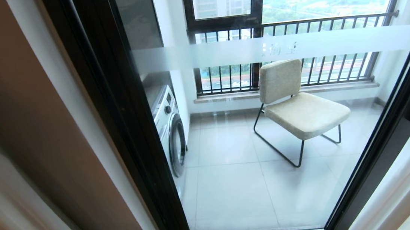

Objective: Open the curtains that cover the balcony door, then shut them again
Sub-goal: Close the inner curtains on both sides

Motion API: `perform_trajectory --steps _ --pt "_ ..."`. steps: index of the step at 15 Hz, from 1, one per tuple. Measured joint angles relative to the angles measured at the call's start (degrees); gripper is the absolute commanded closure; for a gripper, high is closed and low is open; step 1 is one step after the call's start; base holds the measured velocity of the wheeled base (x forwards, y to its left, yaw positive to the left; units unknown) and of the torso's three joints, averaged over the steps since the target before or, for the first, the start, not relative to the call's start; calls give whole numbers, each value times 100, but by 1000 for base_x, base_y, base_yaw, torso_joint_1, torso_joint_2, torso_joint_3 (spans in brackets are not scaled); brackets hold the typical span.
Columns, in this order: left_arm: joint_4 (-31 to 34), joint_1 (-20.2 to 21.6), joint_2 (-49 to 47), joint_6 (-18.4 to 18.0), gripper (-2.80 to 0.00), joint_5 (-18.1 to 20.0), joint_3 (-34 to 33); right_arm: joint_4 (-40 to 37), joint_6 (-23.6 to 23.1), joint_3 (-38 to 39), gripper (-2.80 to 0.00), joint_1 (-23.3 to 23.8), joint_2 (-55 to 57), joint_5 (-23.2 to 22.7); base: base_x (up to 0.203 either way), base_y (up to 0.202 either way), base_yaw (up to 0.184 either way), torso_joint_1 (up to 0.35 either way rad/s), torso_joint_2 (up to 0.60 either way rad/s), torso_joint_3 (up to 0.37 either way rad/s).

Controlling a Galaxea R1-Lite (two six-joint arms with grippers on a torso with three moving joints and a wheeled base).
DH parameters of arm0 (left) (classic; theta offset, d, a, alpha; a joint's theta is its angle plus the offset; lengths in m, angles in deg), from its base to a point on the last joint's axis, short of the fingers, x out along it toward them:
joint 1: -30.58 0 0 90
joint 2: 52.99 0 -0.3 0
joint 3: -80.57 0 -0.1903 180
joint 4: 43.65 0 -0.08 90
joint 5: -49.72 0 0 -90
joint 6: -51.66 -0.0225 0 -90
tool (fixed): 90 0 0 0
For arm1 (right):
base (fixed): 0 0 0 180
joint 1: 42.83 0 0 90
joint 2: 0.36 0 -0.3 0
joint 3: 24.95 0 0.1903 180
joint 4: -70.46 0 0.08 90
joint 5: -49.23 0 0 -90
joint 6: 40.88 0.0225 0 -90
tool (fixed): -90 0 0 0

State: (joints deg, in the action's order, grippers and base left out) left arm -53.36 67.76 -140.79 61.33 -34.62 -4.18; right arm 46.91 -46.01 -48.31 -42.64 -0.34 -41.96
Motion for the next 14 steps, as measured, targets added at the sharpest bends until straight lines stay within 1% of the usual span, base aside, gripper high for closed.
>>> perform_trajectory --steps 2,3,6,7,10,14 --pt "15 -58 259 2 0 52 -208 0 0 0 0 0 0 1 0 0 0 0 0 0" --pt "22 -81 364 4 0 185 -278 0 -3 0 0 0 0 1 0 0 0 0 0 0" --pt "26 -199 667 13 0 818 -501 0 -2 0 0 0 0 1 0 0 0 0 0 0" --pt "26 -302 764 22 0 908 -579 0 -1 0 0 0 0 -1 0 0 0 0 0 0" --pt "26 -835 980 41 0 931 -695 0 -4 0 0 0 0 -1 0 0 0 0 0 0" --pt "29 -1853 1178 39 0 929 -742 1 -1 0 0 0 0 0 0 0 0 0 0 0"
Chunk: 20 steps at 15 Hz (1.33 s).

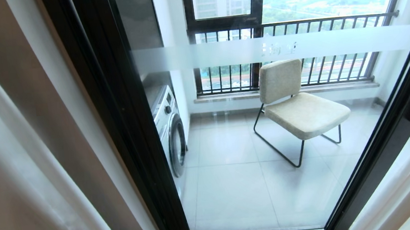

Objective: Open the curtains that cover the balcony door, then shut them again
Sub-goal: Close the inner curtains on both sides

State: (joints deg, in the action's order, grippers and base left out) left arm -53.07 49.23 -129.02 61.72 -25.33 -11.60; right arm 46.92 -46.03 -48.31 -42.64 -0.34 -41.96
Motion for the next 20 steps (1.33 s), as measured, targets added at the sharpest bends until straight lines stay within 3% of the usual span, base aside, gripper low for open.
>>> perform_trajectory --steps 3,7,20 --pt "8 -695 113 -2 0 0 -13 -1 0 0 0 0 0 1 0 0 0 0 0 0" --pt "6 -1222 299 0 0 4 -240 0 0 0 0 0 0 0 0 0 0 0 0 0" --pt "4 -1406 468 -2 0 9 -515 -1 0 0 0 0 0 -1 0 0 0 0 0 0"
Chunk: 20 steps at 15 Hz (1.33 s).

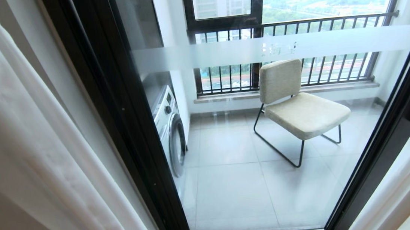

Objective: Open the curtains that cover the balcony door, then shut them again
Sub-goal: Close the inner curtains on both sides

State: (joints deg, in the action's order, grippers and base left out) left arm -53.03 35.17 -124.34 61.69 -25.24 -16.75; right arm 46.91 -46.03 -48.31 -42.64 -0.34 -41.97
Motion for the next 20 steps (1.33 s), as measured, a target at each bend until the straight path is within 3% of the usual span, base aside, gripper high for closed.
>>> perform_trajectory --steps 11,20 --pt "-5 -16 118 -122 0 -2 -691 2 0 0 0 0 0 2 0 0 0 0 0 0" --pt "15 -437 243 -133 0 -2 -661 0 1 0 0 -8 0 2 0 0 0 0 0 0"
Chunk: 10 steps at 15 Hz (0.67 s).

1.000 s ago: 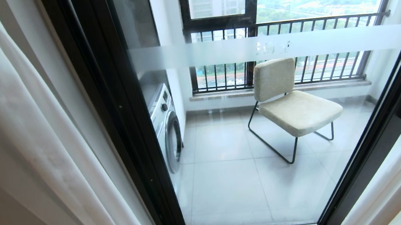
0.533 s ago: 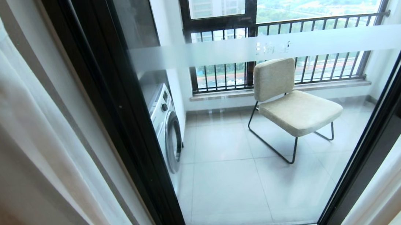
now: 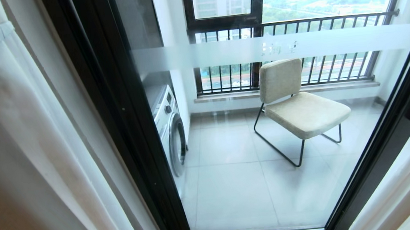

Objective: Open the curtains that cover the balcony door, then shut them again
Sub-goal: Close the inner curtains on both sides

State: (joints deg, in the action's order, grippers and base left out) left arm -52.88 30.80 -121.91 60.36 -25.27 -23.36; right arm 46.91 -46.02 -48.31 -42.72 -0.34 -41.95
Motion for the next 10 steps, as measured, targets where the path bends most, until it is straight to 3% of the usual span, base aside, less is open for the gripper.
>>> perform_trajectory --steps 3,10 --pt "-6 -176 66 5 0 -6 7 1 -1 0 0 9 0 0 3 -120 8 0 4 1" --pt "-9 -439 193 7 0 -6 -30 0 -1 0 0 8 0 -2 0 -194 -1 -1 3 4"
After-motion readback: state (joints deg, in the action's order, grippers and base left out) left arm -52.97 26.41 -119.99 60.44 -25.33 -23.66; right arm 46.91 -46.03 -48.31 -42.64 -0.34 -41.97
